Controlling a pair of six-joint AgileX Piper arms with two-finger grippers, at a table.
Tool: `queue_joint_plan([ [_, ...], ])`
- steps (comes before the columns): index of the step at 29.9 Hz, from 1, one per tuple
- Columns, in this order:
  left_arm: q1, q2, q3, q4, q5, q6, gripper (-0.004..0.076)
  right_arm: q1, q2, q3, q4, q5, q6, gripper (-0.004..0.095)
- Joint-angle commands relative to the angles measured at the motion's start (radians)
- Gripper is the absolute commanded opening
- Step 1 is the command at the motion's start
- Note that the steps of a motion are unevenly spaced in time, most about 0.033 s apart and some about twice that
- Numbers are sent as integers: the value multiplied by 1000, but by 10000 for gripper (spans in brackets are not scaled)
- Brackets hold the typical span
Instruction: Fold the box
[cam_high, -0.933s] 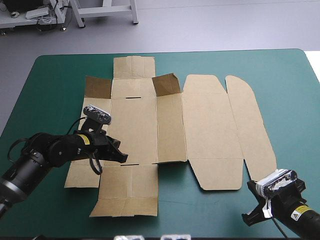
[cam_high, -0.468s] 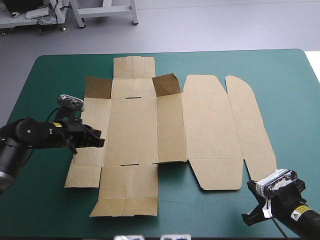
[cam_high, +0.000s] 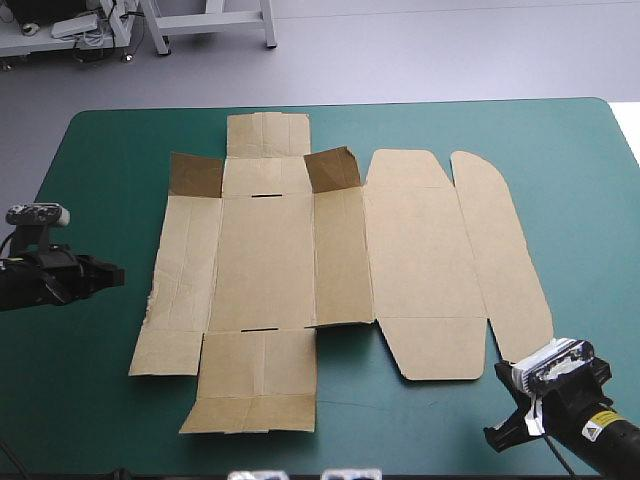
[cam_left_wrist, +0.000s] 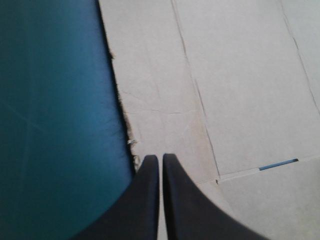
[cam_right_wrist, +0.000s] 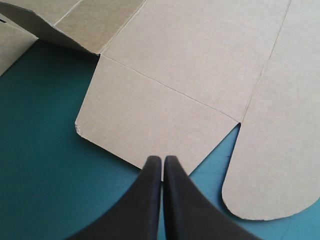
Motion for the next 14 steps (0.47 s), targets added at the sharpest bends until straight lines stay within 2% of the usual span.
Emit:
queue_joint_plan([
  [1, 39, -18, -30, -53, -15, -5, 13, 4, 6, -26, 18, -54, -11, 0],
  [4, 39, -8, -30, -21, -69, -58, 15, 4, 6, -26, 21, -54, -11, 0],
  [8, 40, 45, -30, -1, -51, -58, 71, 4, 6, -26, 21, -54, -11, 0],
  [14, 40, 177, -30, -47, 6, -60, 344, 4, 6, -26, 23, -45, -11, 0],
])
